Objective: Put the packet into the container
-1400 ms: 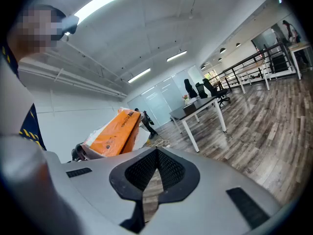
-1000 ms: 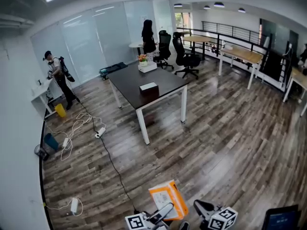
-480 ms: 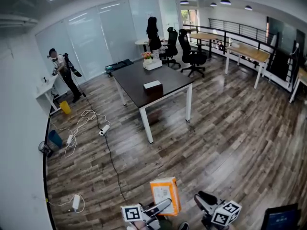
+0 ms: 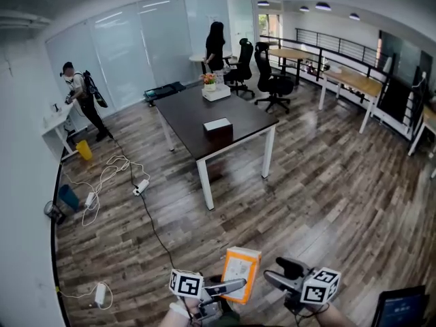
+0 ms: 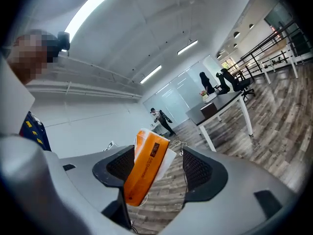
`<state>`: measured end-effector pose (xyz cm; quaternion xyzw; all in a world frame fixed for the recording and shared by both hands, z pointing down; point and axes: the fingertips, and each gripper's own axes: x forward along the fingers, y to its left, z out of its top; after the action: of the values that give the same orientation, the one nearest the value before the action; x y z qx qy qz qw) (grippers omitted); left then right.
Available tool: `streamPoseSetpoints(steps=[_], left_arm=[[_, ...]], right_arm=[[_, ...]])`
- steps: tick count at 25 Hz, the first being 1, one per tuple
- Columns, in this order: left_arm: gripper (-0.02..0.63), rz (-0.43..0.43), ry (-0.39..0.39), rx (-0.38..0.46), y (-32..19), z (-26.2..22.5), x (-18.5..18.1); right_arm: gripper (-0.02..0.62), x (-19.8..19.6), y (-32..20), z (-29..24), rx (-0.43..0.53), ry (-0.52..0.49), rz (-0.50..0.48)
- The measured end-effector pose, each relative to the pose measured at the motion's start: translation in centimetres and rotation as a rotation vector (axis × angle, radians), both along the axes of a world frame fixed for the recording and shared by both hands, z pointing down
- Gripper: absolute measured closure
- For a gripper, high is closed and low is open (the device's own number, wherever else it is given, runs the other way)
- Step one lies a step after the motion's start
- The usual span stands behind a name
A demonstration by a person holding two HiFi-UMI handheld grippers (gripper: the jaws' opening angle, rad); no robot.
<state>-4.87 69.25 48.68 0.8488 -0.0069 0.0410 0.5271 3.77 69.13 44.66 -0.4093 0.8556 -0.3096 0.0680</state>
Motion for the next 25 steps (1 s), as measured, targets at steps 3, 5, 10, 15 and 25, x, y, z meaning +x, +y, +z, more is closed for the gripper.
streamPoseSetpoints(steps=[3, 5, 10, 15, 25], left_arm=[[0.282, 0.114, -0.043, -0.002, -2.4, 0.7, -0.3], [0.282, 0.191, -0.087, 0.005, -3.8, 1.7, -0.6], [0.282, 0.332, -0.161, 0.026, -7.7, 3.5, -2.0], [0.282, 0.409, -0.204, 0.032, -10.9, 4.6, -3.4], [0.282, 0.427, -0.238, -0.003, -16.0, 6.1, -3.6]], right_arm=[[0.276, -1.5, -4.1, -0.5, -0.005, 0.016, -0.018], [0.27, -2.5, -6.3, -0.7, -0.007, 0.033, -0.037], [0.27, -5.4, -11.1, 0.0, 0.01, 0.172, -0.087], [0.272, -7.4, -15.0, 1.1, -0.01, 0.259, -0.097], [0.383, -8.4, -20.1, 4.7, -0.067, 0.366, -0.195]])
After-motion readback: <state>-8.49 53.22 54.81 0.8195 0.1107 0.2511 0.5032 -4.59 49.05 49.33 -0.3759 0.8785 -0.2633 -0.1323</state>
